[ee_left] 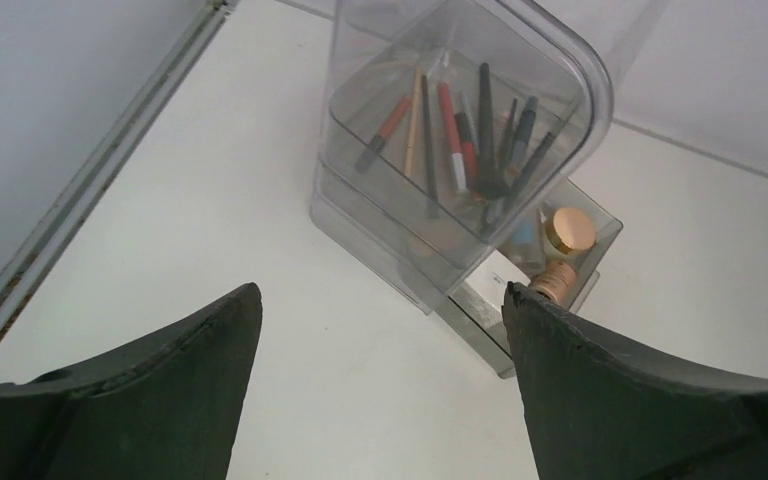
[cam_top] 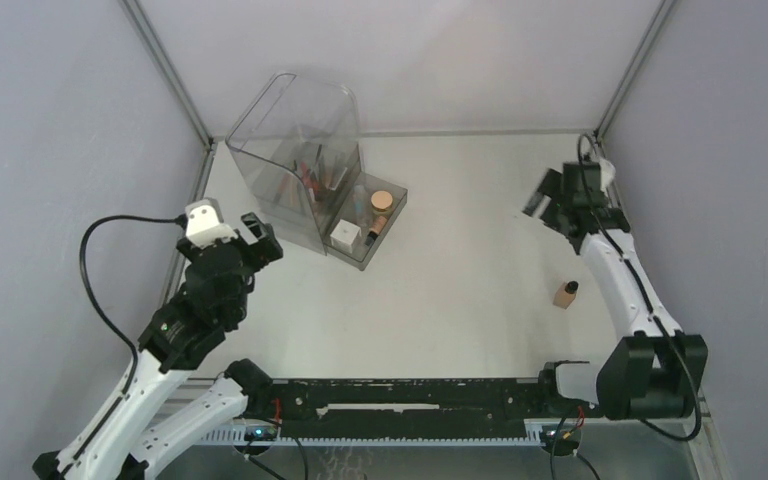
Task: Organize the makeup
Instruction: Pick up the makeup from the center of the board.
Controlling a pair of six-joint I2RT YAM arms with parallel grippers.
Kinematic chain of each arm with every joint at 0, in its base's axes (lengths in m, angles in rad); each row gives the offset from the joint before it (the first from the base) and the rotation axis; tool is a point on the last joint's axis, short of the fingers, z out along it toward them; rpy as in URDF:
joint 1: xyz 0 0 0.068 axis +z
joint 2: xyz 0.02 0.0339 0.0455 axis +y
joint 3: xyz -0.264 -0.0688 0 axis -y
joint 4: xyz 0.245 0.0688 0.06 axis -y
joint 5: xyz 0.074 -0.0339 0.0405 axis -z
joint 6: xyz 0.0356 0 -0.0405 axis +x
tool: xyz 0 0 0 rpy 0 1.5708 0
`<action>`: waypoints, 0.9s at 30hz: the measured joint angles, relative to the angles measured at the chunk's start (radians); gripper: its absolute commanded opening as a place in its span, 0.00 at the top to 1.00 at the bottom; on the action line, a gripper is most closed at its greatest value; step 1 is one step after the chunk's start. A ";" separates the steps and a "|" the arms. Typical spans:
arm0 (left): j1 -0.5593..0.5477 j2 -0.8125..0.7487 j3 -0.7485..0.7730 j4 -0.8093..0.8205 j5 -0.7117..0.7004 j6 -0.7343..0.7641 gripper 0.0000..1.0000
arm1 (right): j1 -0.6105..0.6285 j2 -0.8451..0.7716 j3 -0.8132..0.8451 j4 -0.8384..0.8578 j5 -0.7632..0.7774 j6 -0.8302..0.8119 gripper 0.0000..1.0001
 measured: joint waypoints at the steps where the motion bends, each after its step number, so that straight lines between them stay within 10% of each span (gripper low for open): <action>1: 0.000 0.018 0.000 0.012 0.017 0.002 0.07 | -0.050 -0.030 -0.037 -0.029 0.031 0.025 0.04; 11: 0.000 0.075 -0.003 0.086 0.106 0.013 0.07 | -0.247 -0.306 -0.295 -0.158 0.051 0.090 0.04; 27: 0.000 0.060 -0.019 0.114 0.106 0.016 0.06 | -0.235 -0.093 -0.378 -0.147 0.024 0.089 0.26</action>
